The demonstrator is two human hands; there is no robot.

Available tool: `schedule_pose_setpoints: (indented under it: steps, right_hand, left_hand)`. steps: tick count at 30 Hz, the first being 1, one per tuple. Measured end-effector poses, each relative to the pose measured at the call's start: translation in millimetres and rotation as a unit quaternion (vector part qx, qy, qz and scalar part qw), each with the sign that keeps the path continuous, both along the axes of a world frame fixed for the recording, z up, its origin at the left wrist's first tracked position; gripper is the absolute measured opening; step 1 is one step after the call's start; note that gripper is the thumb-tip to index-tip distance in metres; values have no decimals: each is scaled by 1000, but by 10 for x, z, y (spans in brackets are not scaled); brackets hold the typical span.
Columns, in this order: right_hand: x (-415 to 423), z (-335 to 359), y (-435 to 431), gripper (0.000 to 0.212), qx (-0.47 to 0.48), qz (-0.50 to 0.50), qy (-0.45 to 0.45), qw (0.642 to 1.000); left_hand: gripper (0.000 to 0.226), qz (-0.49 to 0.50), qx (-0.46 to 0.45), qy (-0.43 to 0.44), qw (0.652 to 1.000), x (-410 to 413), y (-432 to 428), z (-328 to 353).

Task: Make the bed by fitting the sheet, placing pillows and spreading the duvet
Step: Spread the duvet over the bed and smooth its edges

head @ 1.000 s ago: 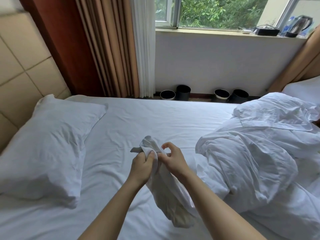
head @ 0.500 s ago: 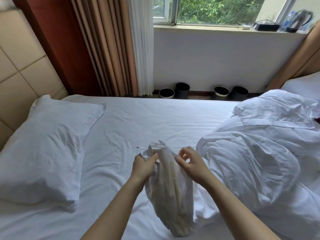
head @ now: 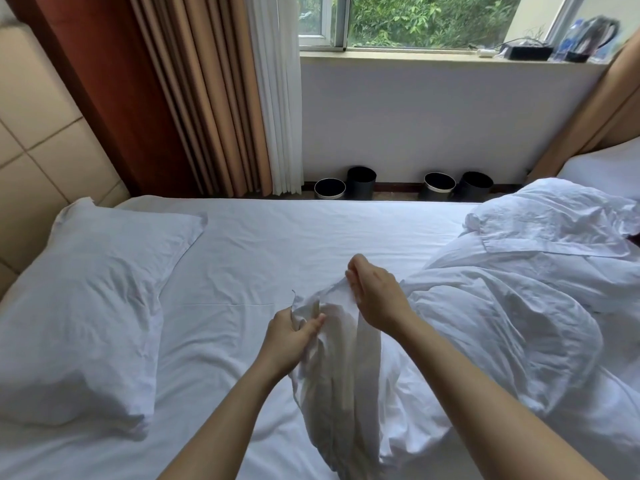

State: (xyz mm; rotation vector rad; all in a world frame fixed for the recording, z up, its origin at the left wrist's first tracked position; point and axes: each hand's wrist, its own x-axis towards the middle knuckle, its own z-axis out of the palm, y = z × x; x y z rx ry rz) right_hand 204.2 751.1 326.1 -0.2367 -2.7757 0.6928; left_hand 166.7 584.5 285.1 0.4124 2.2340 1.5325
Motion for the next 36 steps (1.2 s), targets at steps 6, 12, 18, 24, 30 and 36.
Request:
schedule_pose_setpoints:
  steps: [6,12,18,24,30,36]
  right_hand:
    - [49,-11,-82,26,-262,-45,107,958]
    - [103,-220,-336,18,-293,24,91,951]
    - [143,-461,-293,16,-251,42,53,966]
    - [498,-586,-309,22,-521,-18,-10,853]
    - [1007,-966,-33,28,-571,-395,30,719]
    - [1466,-1136,-54,39,-677,-471,-93,558]
  left_hand:
    - [52,63,-130,-19,989,-210,238,-36]
    - [40,123,21,-183,975,-233,553,12]
    - [57,-1,272,-390,880,-216,428,-52]
    - [16,32,85,-345,934,-158,493,-241]
    - [12,89,261,-403,873,-81,707,-159]
    - [25,72,362,-426,826,73,1018,65]
